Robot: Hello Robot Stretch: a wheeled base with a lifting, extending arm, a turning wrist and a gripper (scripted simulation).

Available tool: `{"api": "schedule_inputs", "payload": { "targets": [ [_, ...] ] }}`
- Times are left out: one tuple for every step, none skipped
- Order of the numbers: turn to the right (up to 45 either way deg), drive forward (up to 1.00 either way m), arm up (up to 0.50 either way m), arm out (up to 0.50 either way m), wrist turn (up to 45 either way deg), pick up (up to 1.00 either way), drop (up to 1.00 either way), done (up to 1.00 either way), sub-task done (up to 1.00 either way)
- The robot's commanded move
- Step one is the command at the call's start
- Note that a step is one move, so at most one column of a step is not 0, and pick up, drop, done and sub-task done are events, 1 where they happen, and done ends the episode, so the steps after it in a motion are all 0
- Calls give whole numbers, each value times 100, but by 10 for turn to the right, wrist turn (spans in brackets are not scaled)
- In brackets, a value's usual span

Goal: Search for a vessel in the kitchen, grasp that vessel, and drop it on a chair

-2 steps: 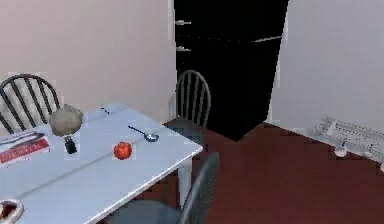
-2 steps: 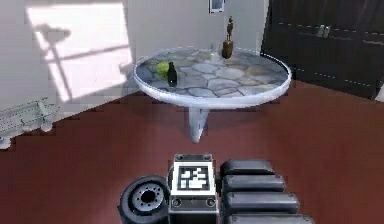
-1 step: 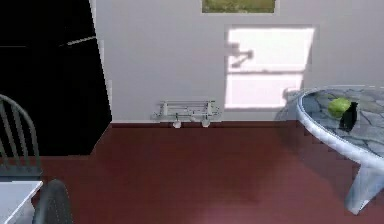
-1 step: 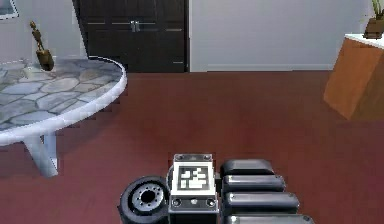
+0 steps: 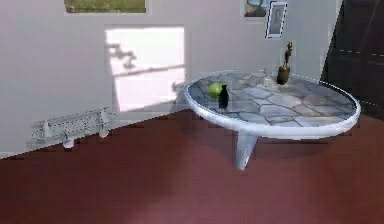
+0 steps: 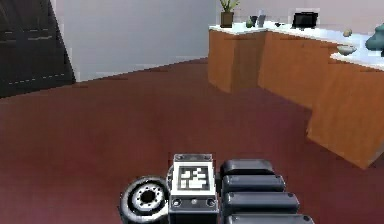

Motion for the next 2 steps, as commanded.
{"api": "schedule_inputs", "payload": {
  "targets": [
    [-450, 0, 0, 0, 0, 0, 0, 0, 0],
    [-420, 0, 0, 0, 0, 0, 0, 0, 0]
  ]
}}
